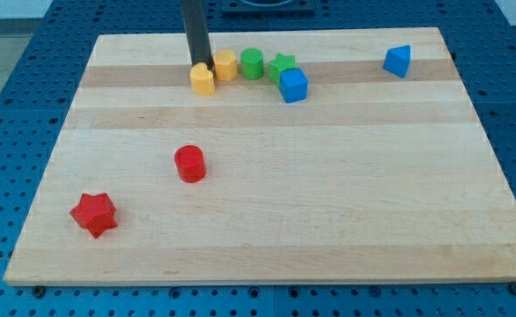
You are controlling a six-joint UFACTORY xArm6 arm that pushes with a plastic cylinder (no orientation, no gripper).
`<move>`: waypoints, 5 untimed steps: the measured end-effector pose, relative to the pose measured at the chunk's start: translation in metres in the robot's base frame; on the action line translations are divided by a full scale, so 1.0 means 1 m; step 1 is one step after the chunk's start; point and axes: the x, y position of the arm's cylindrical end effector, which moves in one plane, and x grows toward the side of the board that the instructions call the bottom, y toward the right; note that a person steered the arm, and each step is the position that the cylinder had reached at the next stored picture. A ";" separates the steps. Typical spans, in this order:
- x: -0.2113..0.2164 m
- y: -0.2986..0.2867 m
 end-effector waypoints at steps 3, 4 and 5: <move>0.104 0.017; 0.097 0.018; 0.036 0.017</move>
